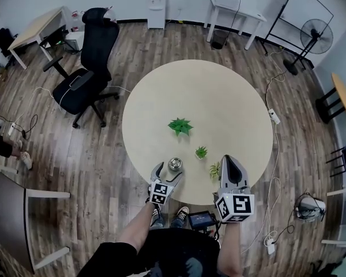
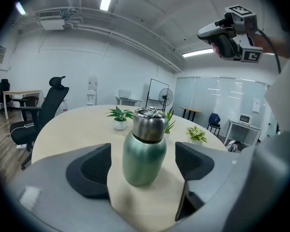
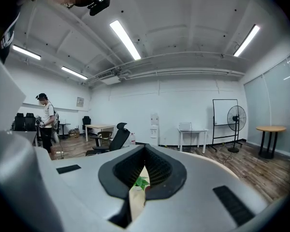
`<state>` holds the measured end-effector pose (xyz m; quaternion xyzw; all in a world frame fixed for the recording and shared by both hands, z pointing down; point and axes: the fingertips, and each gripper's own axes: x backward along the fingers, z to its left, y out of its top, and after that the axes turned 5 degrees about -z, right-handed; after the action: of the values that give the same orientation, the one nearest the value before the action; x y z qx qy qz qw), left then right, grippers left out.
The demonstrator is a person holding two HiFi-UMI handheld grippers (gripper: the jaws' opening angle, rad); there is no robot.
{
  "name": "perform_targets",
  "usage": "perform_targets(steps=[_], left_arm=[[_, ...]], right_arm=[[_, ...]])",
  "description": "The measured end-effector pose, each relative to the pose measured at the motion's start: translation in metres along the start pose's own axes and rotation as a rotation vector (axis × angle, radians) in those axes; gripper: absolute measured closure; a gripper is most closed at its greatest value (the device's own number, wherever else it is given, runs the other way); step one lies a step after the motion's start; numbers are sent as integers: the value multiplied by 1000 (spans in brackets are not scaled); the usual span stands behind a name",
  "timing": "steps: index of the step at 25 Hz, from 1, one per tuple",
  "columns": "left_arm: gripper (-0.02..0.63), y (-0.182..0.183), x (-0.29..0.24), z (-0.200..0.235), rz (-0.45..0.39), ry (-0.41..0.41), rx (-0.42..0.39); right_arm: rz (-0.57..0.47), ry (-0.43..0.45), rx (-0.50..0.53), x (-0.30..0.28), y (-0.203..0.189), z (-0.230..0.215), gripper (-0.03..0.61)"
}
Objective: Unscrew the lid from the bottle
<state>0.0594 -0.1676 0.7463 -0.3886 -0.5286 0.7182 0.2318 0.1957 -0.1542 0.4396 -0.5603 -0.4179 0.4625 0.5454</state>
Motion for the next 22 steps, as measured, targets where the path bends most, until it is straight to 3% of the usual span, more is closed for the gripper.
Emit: perform_targets(steps=[7, 10, 16, 22], left_arm=[[202, -4, -34, -5, 24, -24, -20], [235, -5, -40, -2, 23, -6, -20], [236, -8, -41, -3, 28, -12, -16], [236, -6, -43, -3, 19, -15, -22]], right_arm=[[35, 18, -11, -1, -14, 7, 575], [35, 31, -15, -4, -16, 13, 575], [42, 46, -51, -13, -26, 20, 574], [79, 95, 1, -27, -32, 35, 574]])
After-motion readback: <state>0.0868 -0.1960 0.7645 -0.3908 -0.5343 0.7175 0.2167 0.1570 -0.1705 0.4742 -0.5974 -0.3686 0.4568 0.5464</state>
